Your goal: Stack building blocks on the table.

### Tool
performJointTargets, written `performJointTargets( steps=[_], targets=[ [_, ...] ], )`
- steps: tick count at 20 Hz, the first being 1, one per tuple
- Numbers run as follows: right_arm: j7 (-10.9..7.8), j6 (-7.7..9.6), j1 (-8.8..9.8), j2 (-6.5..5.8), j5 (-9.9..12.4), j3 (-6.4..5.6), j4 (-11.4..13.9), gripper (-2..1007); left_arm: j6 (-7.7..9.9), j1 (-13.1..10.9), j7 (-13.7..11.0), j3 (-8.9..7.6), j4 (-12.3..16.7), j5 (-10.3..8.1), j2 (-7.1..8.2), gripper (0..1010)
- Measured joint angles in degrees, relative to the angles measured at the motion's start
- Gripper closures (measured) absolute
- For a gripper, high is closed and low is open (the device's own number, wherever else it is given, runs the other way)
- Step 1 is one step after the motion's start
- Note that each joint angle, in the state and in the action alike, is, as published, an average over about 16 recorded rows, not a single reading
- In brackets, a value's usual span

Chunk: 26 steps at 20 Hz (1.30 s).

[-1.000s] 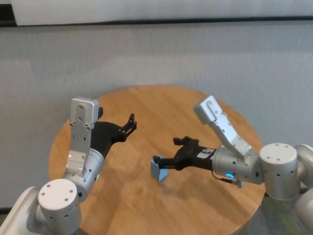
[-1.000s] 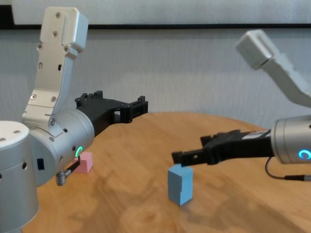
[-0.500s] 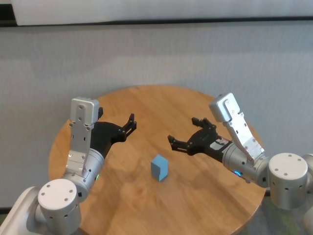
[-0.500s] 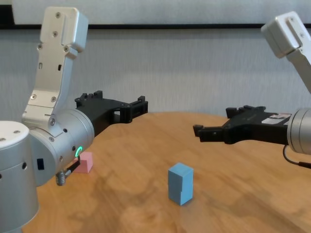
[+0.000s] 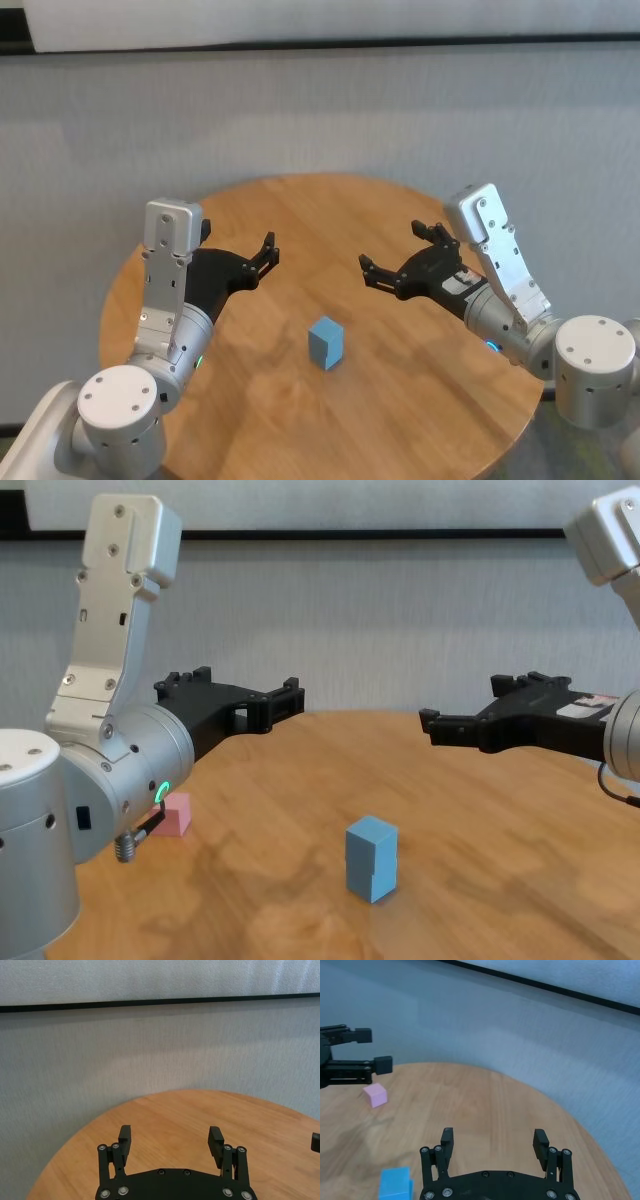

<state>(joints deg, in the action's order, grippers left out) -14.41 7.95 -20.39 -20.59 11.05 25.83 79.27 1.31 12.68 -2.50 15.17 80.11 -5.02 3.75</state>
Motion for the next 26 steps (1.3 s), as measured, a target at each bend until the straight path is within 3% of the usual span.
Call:
performJointTargets(
  steps=[15, 21, 26],
  targets=[
    [0.35, -1.45, 0.19, 0.22, -2.23, -0.06, -0.36, 0, 0.00, 0.00, 0.00, 0.00, 0.00, 0.00, 0.00, 10],
    [2.44, -2.45, 0.74, 0.79, -2.92, -0.71, -0.30, 0, 0.00, 0.00, 0.00, 0.00, 0.00, 0.00, 0.00, 10],
    [5.37, -3.77, 1.36, 1.79, -4.71, -1.50, -0.60, 0, 0.00, 0.00, -0.01, 0.00, 0.00, 0.00, 0.00, 10]
  ],
)
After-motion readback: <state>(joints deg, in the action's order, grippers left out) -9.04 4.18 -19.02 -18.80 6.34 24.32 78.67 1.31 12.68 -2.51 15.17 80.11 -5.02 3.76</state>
